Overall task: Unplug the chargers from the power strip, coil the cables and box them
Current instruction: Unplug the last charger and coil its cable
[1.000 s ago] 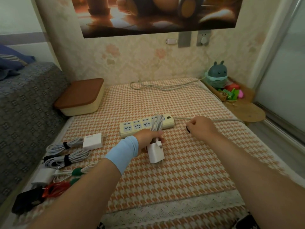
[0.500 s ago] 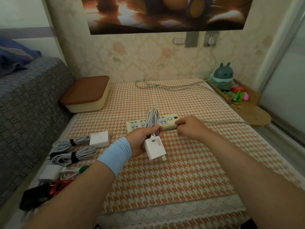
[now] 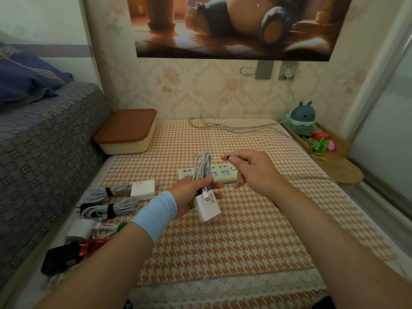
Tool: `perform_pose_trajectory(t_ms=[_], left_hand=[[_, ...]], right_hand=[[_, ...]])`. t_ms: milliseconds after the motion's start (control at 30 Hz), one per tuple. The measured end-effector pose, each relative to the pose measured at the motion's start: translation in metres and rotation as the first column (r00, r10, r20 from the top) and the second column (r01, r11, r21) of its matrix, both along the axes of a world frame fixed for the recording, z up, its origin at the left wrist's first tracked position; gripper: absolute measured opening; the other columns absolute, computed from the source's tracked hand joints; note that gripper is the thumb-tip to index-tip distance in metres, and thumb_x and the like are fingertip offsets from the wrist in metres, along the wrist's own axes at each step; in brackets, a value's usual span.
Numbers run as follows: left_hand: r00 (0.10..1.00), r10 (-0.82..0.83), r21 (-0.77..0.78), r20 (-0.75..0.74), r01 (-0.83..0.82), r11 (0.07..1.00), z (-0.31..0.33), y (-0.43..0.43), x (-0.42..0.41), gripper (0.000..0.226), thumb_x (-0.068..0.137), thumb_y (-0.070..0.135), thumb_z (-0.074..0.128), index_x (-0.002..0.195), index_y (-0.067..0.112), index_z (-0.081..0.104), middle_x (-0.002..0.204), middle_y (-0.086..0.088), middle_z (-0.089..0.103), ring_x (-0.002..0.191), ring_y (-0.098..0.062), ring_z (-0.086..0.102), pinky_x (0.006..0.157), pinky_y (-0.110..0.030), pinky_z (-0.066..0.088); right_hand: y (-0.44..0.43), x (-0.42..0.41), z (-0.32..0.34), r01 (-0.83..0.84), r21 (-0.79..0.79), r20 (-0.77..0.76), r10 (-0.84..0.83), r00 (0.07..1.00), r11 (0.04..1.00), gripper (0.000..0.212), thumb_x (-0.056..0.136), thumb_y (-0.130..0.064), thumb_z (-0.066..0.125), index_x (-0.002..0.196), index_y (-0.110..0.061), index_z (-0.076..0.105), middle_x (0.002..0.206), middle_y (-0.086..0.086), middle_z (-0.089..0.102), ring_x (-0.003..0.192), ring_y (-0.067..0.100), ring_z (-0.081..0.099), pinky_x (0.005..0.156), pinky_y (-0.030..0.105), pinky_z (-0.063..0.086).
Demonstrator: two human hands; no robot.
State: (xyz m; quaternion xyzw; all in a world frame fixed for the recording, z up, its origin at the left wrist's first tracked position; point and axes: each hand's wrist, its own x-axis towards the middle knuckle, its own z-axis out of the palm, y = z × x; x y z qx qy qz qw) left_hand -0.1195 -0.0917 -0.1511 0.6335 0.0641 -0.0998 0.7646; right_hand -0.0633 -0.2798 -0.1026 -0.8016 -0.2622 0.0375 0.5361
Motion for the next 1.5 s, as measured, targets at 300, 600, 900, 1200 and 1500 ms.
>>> perform_pose_trajectory(t_ms=[300, 600, 900, 1200, 1500], left_hand=[[0.934, 0.192, 0.536, 0.300, -0.332, 0.776, -0.004, -0.005, 0.001, 0.016, 0.098, 0.036, 0.053, 0.107, 0.028, 0.063, 0.090, 0.006, 0.069, 0.081, -0.015, 0.063, 0.070, -0.031, 0.051], [0.926, 0.149, 0.737, 0.348, -0.368, 0.568, 0.002, -0.019, -0.001, 0.026, 0.100, 0.026, 0.041, 0.092, 0.011, 0.061, 0.078, -0.014, 0.064, 0.067, -0.032, 0.058, 0.055, -0.035, 0.043], [0.957, 0.089, 0.745, 0.276, -0.272, 0.609, 0.000, -0.021, 0.001, 0.017, 0.099, 0.024, 0.049, 0.088, 0.014, 0.057, 0.071, -0.004, 0.058, 0.063, -0.022, 0.055, 0.052, -0.027, 0.040], [0.976, -0.050, 0.551, 0.213, -0.078, 0.831, 0.007, -0.016, -0.009, 0.028, 0.088, 0.019, 0.051, 0.115, 0.012, 0.058, 0.106, -0.016, 0.064, 0.093, -0.031, 0.060, 0.081, -0.041, 0.050], [0.964, 0.266, 0.236, 0.029, -0.265, 0.935, 0.003, -0.025, -0.008, 0.049, 0.105, 0.045, 0.021, 0.117, 0.021, 0.063, 0.101, 0.000, 0.067, 0.088, -0.010, 0.063, 0.073, -0.022, 0.050]], right_hand=[[0.025, -0.028, 0.001, -0.122, 0.131, -0.171, 0.144, 0.975, 0.984, 0.033, 0.096, -0.003, 0.063, 0.125, -0.018, 0.069, 0.087, 0.004, 0.078, 0.077, 0.019, 0.074, 0.078, 0.025, 0.058], [0.048, -0.031, -0.022, 0.131, 0.194, -0.233, -0.084, 0.969, 0.972, 0.004, 0.085, -0.012, 0.080, 0.083, -0.009, 0.079, 0.065, 0.025, 0.067, 0.048, 0.021, 0.055, 0.053, 0.034, 0.056], [0.060, -0.030, -0.036, 0.455, -0.054, -0.181, -0.457, 0.871, 0.889, 0.055, 0.074, -0.044, 0.087, 0.096, -0.017, 0.045, 0.078, -0.007, 0.044, 0.065, 0.008, 0.044, 0.059, 0.026, 0.038], [0.047, -0.022, -0.045, 0.283, 0.198, -0.431, -0.176, 0.885, 0.939, 0.034, 0.085, -0.026, 0.081, 0.114, -0.015, 0.068, 0.078, -0.003, 0.062, 0.048, 0.000, 0.048, 0.046, 0.017, 0.039], [0.055, -0.019, -0.049, 0.304, 0.221, -0.465, -0.174, 0.868, 0.927, 0.028, 0.083, -0.027, 0.083, 0.106, -0.016, 0.071, 0.095, 0.005, 0.074, 0.069, 0.014, 0.066, 0.048, 0.019, 0.045]])
